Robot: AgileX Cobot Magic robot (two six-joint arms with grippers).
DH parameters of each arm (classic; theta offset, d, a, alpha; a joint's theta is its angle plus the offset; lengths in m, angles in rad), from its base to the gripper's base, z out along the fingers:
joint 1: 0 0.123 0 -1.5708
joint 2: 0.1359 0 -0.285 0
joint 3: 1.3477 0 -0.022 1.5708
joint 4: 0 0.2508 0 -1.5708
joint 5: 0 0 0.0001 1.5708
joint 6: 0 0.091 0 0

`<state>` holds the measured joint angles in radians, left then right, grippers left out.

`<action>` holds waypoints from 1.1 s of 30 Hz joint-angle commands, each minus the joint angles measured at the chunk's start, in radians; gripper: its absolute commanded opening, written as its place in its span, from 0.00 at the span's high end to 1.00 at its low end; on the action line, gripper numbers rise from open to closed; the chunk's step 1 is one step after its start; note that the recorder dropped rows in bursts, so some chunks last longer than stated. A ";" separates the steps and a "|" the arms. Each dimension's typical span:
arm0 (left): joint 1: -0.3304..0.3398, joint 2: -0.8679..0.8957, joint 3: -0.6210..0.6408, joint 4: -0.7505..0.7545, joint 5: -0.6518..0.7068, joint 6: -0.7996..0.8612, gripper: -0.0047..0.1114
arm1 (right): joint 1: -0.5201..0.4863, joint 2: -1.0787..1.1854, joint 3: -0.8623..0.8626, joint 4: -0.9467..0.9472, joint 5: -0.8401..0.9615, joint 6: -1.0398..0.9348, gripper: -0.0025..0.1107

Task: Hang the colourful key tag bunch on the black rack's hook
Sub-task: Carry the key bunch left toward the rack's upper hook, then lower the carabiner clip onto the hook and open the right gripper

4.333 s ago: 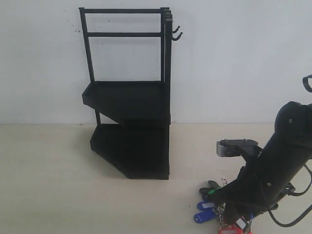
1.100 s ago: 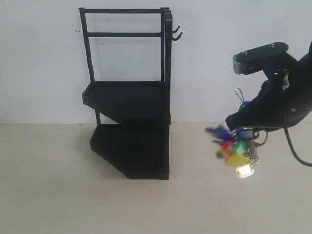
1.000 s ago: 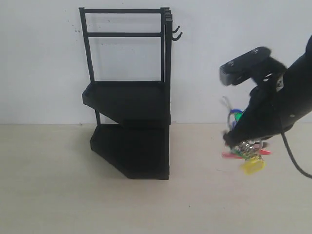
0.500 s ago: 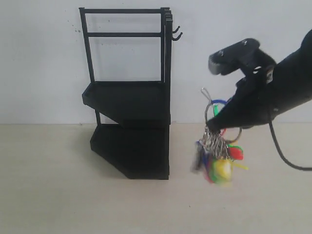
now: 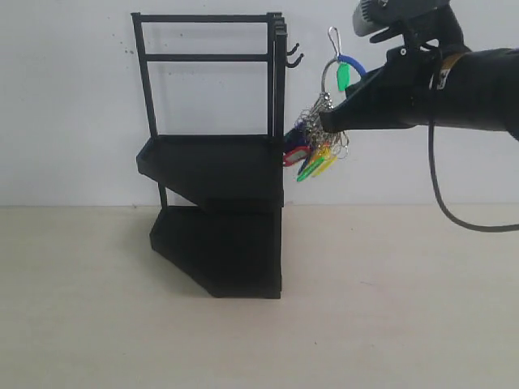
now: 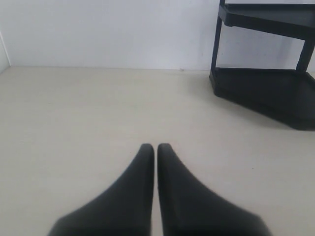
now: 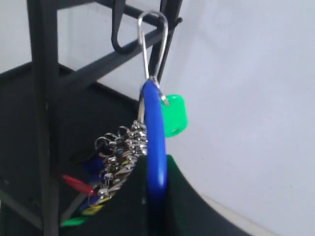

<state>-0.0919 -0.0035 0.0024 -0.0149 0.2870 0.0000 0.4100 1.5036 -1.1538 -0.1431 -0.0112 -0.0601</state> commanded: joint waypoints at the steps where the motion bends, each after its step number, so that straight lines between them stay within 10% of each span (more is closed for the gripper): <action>1: 0.002 0.004 -0.002 -0.003 -0.002 0.000 0.92 | -0.003 0.031 -0.015 -0.005 -0.162 -0.015 0.98; 33: 0.002 0.004 -0.002 -0.003 -0.002 0.000 0.92 | -0.051 0.207 -0.155 0.071 -0.302 -0.164 0.98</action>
<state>-0.0919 -0.0035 0.0024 -0.0149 0.2870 0.0000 0.3611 1.7011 -1.2956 -0.0744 -0.2422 -0.2280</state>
